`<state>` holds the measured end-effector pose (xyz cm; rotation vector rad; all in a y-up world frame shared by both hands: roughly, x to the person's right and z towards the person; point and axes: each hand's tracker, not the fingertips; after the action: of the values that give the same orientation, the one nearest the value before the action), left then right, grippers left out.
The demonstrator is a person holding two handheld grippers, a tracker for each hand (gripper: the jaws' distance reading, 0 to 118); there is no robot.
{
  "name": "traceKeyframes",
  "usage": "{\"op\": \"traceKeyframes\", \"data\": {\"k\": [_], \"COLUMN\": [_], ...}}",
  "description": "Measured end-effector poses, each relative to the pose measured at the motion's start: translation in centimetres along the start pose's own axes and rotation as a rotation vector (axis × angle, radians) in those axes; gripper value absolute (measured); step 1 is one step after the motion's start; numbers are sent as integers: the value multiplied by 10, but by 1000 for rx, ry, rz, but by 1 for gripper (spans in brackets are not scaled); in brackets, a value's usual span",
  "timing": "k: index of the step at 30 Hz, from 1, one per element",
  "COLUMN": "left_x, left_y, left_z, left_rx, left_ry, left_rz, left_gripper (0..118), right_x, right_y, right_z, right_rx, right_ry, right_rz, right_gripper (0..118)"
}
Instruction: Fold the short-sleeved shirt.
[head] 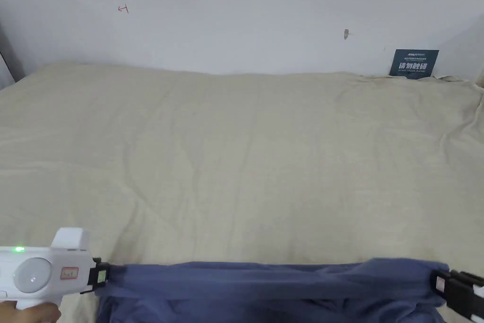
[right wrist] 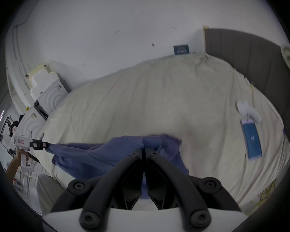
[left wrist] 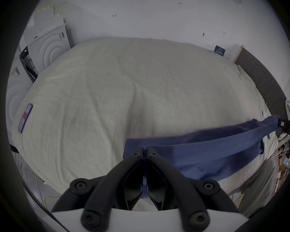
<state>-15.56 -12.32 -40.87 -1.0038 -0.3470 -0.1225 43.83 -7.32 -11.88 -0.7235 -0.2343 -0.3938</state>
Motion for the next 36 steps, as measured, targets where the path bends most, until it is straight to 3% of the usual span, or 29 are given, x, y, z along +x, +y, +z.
{"op": "traceKeyframes", "data": {"k": [4, 15, 16, 18, 19, 20, 22, 23, 28, 32, 36], "left_x": [3, 13, 14, 16, 16, 16, 17, 17, 15, 13, 3], "left_y": [-25, -50, -49, -47, -46, -44, -40, -38, -21, -9, -3], "left_z": [-17, -30, -27, -22, -20, -17, -11, -7, 17, 32, 34], "left_rx": [-62, -102, -100, -96, -100, -102, -94, -76, 9, 71, 93], "left_ry": [28, 99, 100, 103, 109, 115, 127, 135, 110, 104, 106], "left_rz": [-28, -72, -71, -69, -71, -72, -73, -67, -20, 2, 25], "left_gripper": [0, 2, 6, 26, 41, 66, 94, 106, 110, 110, 110], "right_x": [7, 2, 0, -4, -6, -8, -12, -15, -35, -51, -64], "right_y": [-33, -66, -65, -60, -58, -54, -47, -42, -14, 10, 28], "right_z": [-21, -53, -51, -44, -40, -36, -24, -17, 15, 37, 54], "right_rx": [-84, -181, -178, -172, -166, -148, -103, -72, 52, 174, 256], "right_ry": [-48, -164, -169, -176, -187, -198, -205, -205, -189, -199, -204], "right_rz": [-29, -15, -14, -15, -12, -2, 20, 26, 50, 61, 116], "right_gripper": [1, 2, 3, 10, 19, 37, 66, 73, 74, 83, 80]}}
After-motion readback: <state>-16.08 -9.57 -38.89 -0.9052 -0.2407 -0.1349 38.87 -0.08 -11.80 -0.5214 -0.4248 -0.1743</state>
